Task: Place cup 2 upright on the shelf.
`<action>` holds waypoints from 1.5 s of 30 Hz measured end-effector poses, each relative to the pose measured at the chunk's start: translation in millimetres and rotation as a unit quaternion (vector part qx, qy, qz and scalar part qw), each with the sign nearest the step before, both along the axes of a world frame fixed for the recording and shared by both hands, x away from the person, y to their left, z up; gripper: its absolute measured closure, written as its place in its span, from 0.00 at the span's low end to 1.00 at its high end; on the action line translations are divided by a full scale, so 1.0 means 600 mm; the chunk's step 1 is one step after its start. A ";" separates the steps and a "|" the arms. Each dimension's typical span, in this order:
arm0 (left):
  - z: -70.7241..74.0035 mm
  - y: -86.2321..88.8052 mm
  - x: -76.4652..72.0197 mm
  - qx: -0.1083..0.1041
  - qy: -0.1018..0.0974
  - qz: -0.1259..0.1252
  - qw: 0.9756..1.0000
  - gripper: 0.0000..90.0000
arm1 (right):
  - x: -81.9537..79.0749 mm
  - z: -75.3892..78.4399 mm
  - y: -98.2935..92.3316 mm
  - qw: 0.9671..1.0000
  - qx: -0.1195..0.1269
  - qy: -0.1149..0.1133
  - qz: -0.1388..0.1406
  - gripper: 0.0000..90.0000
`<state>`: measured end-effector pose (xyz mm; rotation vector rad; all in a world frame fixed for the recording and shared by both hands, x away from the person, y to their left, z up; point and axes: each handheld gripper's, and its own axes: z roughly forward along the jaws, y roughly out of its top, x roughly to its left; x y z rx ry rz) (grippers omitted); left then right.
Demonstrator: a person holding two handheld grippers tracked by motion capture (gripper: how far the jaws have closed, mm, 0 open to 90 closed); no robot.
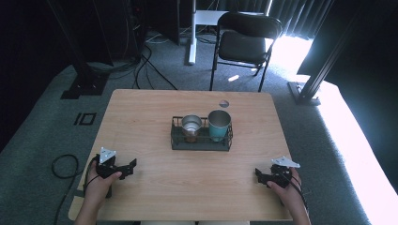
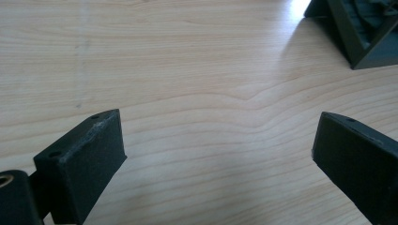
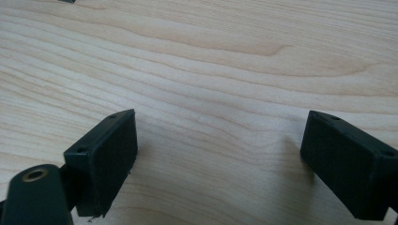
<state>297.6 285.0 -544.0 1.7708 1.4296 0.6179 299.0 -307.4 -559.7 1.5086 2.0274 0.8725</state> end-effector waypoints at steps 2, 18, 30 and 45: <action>0.000 0.004 -0.003 0.002 0.002 0.009 1.000 0.04 | 0.000 0.000 0.000 1.000 0.000 0.000 0.001 0.12; -0.008 0.040 -0.024 0.063 0.033 0.092 0.993 0.04 | 0.000 0.000 0.000 1.000 0.000 0.000 0.000 0.12; -0.024 0.036 -0.017 0.062 0.073 0.082 0.992 0.04 | 0.000 0.000 0.000 1.000 0.000 0.000 0.000 0.12; -0.024 0.032 -0.012 0.056 0.078 0.126 0.987 0.04 | 0.000 0.000 0.000 1.000 0.000 0.000 0.000 0.12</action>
